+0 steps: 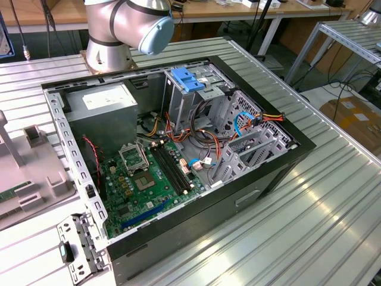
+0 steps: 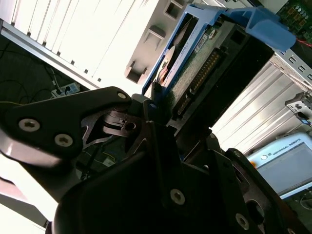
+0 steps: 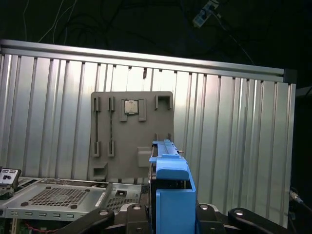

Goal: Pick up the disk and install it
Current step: 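Pick up the disk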

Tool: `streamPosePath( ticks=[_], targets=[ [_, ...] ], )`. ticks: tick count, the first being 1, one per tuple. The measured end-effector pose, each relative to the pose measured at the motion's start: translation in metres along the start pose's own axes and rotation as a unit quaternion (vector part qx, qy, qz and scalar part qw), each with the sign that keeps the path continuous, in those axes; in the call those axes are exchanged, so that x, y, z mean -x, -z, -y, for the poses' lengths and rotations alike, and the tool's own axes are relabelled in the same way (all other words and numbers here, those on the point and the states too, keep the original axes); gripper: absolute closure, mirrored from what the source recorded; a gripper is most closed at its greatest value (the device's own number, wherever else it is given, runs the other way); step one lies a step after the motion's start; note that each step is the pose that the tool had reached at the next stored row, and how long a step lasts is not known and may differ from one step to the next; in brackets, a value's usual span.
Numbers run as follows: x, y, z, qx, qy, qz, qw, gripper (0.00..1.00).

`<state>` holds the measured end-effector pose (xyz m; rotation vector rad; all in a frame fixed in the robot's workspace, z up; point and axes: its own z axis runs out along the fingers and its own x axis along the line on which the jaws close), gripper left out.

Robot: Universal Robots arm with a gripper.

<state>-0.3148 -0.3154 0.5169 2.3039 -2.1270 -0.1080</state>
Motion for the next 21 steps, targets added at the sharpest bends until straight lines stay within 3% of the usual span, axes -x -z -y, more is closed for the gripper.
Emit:
streamPosePath(
  ticks=[14,21],
  targets=[
    [-0.0041,0.0007,0.0125,0.0003,0.0,0.0,1.0,0.64],
    [-0.0152,0.0011,0.0198,0.0009,0.0,0.0001,1.0,0.64]
  ],
)
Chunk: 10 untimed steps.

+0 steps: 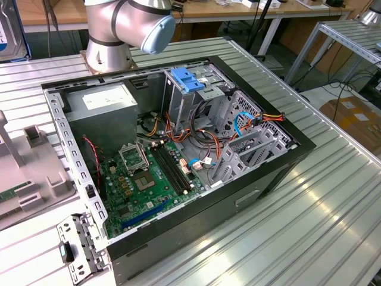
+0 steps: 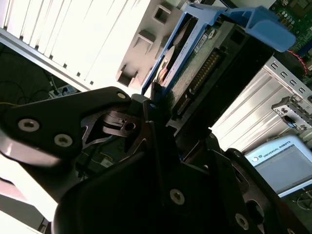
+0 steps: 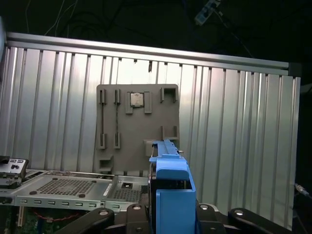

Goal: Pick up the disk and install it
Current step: 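Pick up the disk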

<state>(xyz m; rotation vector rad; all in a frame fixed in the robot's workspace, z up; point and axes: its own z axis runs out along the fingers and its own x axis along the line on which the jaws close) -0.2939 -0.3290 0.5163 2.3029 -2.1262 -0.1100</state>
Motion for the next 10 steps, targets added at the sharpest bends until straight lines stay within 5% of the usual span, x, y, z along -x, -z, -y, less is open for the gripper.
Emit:
streamPosePath(
  ticks=[10],
  targets=[
    [-0.0139,-0.0002,0.0081,0.0005,0.0,0.0001,1.0,0.64]
  ],
)
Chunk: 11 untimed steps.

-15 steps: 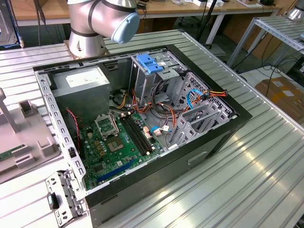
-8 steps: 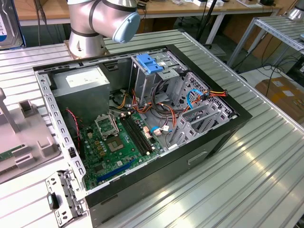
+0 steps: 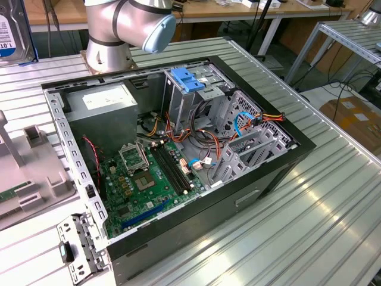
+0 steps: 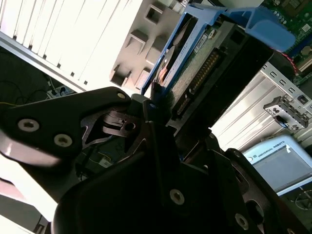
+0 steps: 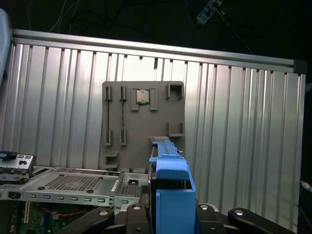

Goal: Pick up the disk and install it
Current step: 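Pick up the disk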

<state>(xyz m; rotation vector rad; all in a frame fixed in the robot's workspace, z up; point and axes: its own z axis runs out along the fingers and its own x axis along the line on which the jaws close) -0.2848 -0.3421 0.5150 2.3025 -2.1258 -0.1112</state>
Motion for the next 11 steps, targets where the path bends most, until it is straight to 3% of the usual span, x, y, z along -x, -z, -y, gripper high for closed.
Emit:
streamPosePath(
  ticks=[11],
  targets=[
    [-0.0102,0.0003,0.0056,0.0001,0.0,0.0,1.0,0.64]
  ],
)
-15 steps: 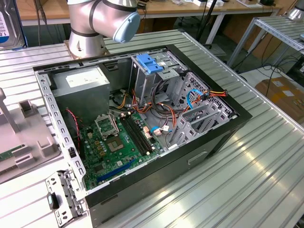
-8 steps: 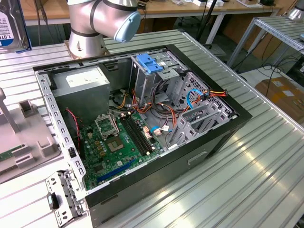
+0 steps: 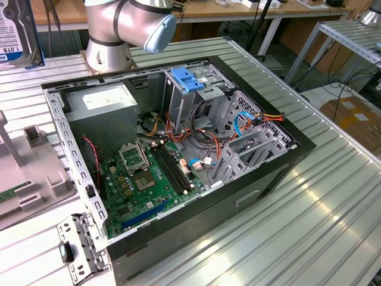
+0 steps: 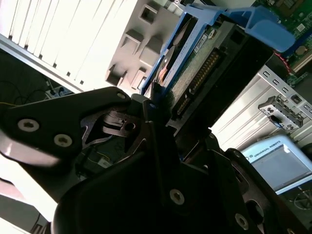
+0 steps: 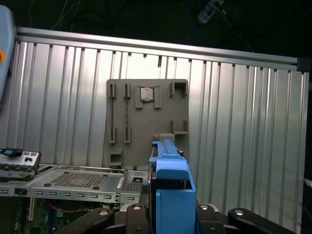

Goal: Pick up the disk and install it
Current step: 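Pick up the disk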

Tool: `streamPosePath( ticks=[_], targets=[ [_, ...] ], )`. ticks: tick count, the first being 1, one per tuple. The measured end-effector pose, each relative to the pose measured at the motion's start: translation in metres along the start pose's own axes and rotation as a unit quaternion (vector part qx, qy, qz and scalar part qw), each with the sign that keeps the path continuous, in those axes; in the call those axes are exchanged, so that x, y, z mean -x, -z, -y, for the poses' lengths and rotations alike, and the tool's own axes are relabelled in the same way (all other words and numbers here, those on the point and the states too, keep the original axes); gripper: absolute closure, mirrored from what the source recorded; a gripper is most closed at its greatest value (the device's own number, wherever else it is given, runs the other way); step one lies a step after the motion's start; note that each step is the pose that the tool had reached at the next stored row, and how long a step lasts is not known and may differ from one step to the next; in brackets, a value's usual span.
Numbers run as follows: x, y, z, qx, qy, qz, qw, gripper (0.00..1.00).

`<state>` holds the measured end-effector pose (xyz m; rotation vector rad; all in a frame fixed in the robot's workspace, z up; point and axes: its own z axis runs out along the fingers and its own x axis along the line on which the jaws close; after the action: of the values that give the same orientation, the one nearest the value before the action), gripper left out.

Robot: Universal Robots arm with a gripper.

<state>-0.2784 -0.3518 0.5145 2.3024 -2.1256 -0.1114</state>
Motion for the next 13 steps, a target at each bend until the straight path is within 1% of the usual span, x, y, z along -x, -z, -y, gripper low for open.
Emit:
streamPosePath(
  ticks=[5,13],
  targets=[
    [-0.0058,0.0001,0.0032,0.0,0.0,0.0,1.0,0.64],
    [-0.0118,0.0004,0.0064,0.0,0.0,0.0,1.0,0.64]
  ],
)
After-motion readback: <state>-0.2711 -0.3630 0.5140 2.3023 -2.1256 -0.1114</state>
